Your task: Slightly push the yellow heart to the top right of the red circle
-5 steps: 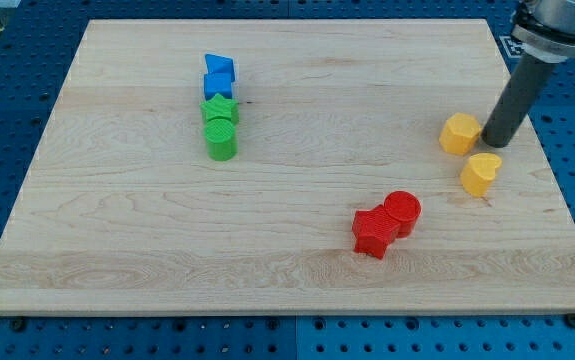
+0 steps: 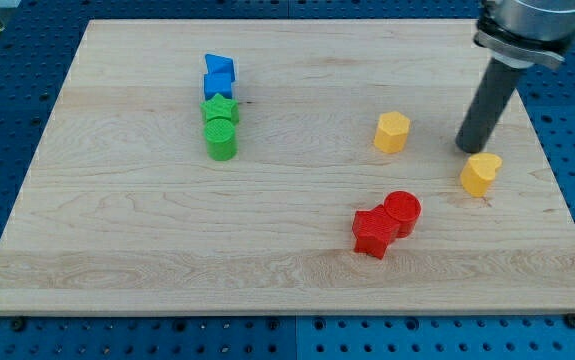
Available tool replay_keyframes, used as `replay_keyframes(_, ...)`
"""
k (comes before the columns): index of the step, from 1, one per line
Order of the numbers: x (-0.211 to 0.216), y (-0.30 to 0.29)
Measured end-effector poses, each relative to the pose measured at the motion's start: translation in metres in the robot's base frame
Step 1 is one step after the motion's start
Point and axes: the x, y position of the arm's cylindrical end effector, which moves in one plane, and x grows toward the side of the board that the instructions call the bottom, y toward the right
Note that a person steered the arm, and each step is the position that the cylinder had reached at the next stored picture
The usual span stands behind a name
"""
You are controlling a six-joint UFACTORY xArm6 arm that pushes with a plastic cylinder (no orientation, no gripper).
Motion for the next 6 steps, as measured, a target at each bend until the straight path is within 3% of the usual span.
replay_keyframes(3, 0.047, 0.042)
replay_keyframes(4, 0.084, 0.043)
replay_keyframes(6, 0.088, 0.002)
